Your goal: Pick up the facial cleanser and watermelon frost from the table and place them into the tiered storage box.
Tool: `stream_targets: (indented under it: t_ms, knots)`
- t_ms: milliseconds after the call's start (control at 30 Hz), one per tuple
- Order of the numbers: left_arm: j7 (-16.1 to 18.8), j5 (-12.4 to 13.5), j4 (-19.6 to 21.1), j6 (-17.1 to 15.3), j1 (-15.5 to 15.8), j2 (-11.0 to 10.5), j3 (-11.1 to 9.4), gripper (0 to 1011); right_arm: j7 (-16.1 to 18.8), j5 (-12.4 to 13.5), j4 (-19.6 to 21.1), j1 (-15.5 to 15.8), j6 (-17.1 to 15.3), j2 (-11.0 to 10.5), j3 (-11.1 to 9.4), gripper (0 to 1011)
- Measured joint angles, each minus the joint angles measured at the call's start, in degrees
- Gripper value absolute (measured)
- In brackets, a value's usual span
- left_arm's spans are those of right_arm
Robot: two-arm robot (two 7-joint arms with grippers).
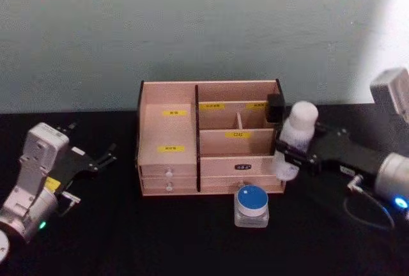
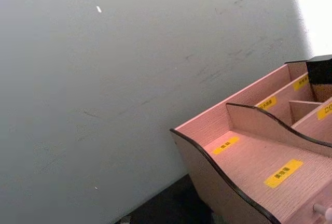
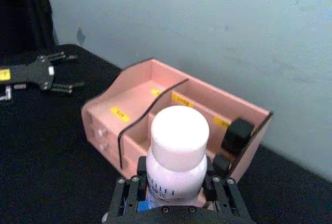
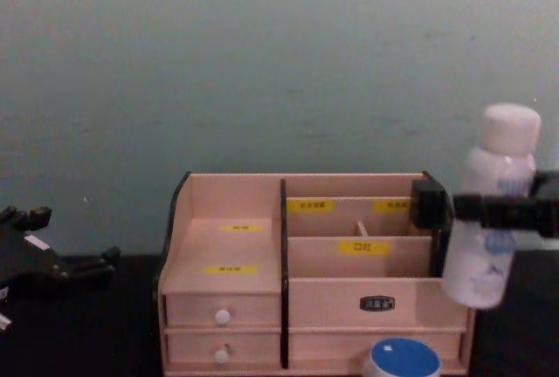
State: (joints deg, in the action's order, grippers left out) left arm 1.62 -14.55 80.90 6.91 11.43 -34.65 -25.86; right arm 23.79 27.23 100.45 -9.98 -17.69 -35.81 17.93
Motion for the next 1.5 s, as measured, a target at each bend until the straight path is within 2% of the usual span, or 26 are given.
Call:
stream_targets:
  t_ms: [267,333,400,533,567,667,867,1200,1500]
  knots:
    - [0.0,0.0,0.0,0.0,0.0,0.0,0.0,1002,0.65,-0.69,-3.4,-6.99,0.14,2.41,2.25,602]
    - [0.0,0.0,0.0,0.0,0.0,0.0,0.0,1001,1.1,-0.99,-5.26,-9.8,0.39,3.58,3.43,602]
    - [0.0,0.0,0.0,0.0,0.0,0.0,0.0,1001,1.33,-1.22,-6.34,-11.34,0.57,4.32,4.08,602]
    - [0.0,0.0,0.0,0.0,0.0,0.0,0.0,1001,2.15,-1.99,-10.22,-15.5,0.97,6.53,6.21,602]
    - [0.0,0.0,0.0,0.0,0.0,0.0,0.0,1001,2.15,-1.99,-10.22,-15.5,0.97,6.53,6.21,602]
    - [0.0,0.0,0.0,0.0,0.0,0.0,0.0,1001,2.61,-2.63,-13.56,-18.57,1.2,8.4,7.8,602]
    - [0.0,0.0,0.0,0.0,0.0,0.0,0.0,1002,3.32,-3.66,-19.39,-22.79,1.43,11.55,10.14,602]
    - [0.0,0.0,0.0,0.0,0.0,0.0,0.0,1001,4.19,-4.45,-27.21,-27.08,1.69,15.47,12.22,602]
    - [0.0,0.0,0.0,0.0,0.0,0.0,0.0,1001,4.5,-4.85,-30.4,-28.86,1.28,16.95,12.77,602]
